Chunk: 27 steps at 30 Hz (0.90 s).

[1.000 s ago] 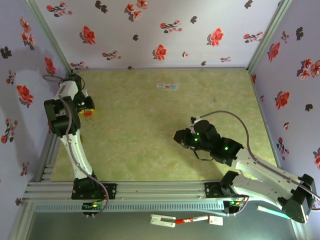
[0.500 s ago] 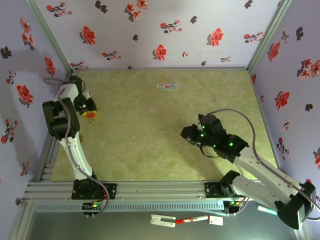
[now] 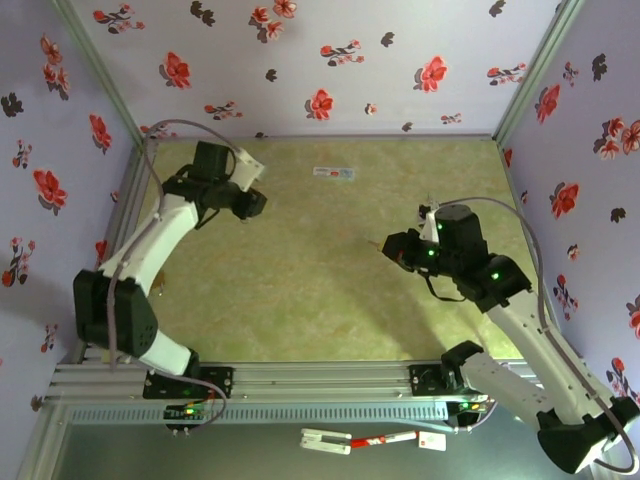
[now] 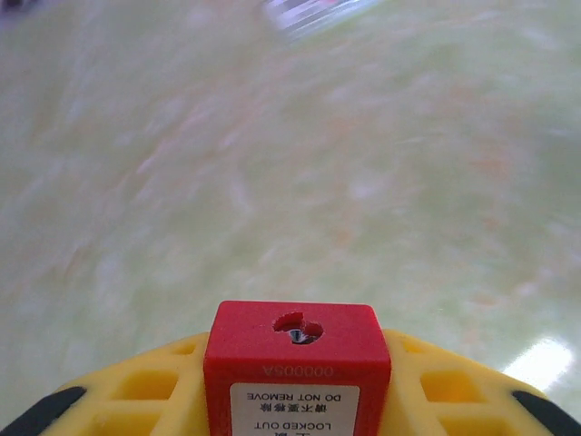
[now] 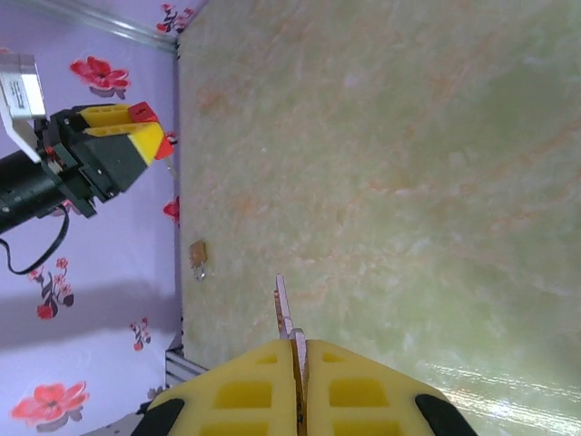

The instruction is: Unlock with the key

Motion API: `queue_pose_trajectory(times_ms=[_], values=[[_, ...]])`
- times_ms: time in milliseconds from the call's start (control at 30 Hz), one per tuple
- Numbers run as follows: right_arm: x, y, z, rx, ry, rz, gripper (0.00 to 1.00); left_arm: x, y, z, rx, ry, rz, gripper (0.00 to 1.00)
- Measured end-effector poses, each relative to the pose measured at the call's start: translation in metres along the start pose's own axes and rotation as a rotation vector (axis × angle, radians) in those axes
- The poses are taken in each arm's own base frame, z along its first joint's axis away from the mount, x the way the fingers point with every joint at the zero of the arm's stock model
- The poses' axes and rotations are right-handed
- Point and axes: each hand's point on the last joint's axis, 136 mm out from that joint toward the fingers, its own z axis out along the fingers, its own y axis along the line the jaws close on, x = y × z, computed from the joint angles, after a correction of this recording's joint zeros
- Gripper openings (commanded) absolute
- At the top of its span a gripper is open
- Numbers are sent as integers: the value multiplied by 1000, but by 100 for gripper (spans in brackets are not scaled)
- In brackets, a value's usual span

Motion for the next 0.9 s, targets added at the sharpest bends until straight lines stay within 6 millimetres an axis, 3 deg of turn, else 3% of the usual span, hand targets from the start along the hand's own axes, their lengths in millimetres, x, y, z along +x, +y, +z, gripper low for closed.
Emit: queue_pose_trajectory(times_ms=[200,300,600,900], values=[[3,28,-9,-56,72,-90,0,6,-109,-9,188,-77,455,3],[9,34,-9,-90,114,-119,0,6,-145,-17,252,-119,616,2],[44,45,3,-130,265,-208,0,-14,-209,-45,355,-221,877,0],[55,46,8,-145,294,-233,0,-12,-223,-43,396,-213,914,0]])
